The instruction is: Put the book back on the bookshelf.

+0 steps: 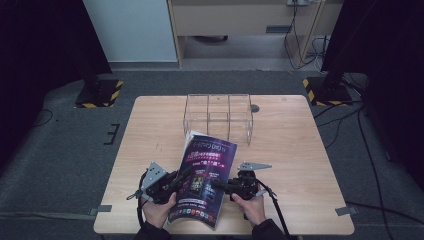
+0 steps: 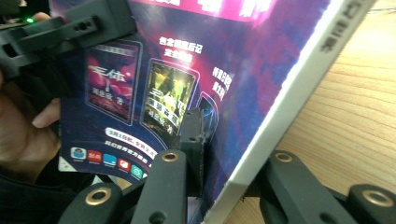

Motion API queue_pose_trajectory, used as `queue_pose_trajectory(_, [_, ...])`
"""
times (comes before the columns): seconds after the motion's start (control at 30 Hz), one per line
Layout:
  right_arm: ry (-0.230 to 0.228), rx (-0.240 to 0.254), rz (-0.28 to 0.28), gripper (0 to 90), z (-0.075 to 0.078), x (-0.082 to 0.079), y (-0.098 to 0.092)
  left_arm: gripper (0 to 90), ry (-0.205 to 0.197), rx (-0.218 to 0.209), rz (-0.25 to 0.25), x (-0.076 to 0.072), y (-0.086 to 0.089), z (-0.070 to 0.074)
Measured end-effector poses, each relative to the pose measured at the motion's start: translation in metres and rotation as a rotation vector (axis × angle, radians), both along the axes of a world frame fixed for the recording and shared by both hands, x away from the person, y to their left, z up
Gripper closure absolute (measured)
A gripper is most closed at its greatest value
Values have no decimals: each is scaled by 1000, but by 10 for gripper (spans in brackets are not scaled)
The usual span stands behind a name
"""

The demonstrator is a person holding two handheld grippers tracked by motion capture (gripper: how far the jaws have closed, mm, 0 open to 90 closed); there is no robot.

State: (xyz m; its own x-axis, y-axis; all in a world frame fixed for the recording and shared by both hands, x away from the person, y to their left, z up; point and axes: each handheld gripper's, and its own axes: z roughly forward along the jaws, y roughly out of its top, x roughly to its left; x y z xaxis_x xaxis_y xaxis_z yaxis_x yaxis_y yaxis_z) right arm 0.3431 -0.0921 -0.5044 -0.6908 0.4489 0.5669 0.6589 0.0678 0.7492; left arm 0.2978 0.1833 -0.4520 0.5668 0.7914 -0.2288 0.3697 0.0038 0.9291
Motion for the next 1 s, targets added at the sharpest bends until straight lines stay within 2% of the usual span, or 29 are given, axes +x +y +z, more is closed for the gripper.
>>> queue_pose_trajectory(0.1, [-4, 6, -3, 791, 3, -2, -1, 822, 14, 10, 13, 3, 3, -2])
queue_pose_trajectory(0.3, [-24, 21, -17, 824, 11, -4, -5, 788, 26, -19, 20, 6, 8, -7])
queue_pose_trajectory(0.43, [-35, 14, -19, 827, 15, -5, -7, 754, 24, -19, 25, 7, 8, -9])
queue_pose_trajectory(0.67, [-54, 7, -14, 828, 23, -7, -10, 588, 23, -32, 36, 11, 11, -14])
queue_pose_trajectory(0.7, [-54, 7, -14, 828, 23, -7, -10, 588, 21, -30, 41, 12, 12, -15])
queue_pose_trajectory(0.73, [-61, 7, -12, 829, 26, -8, -10, 522, 20, -28, 51, 13, 13, -16])
queue_pose_trajectory(0.83, [-74, 3, -8, 829, 31, -9, -10, 463, 26, -20, 67, 14, 14, -17])
queue_pose_trajectory(0.9, [-81, 6, -4, 829, 34, -10, -10, 432, 36, -11, 102, 15, 18, -19])
queue_pose_trajectory(1.0, [-92, 5, -3, 829, 37, -10, -10, 393, 46, -19, 119, 16, 21, -20])
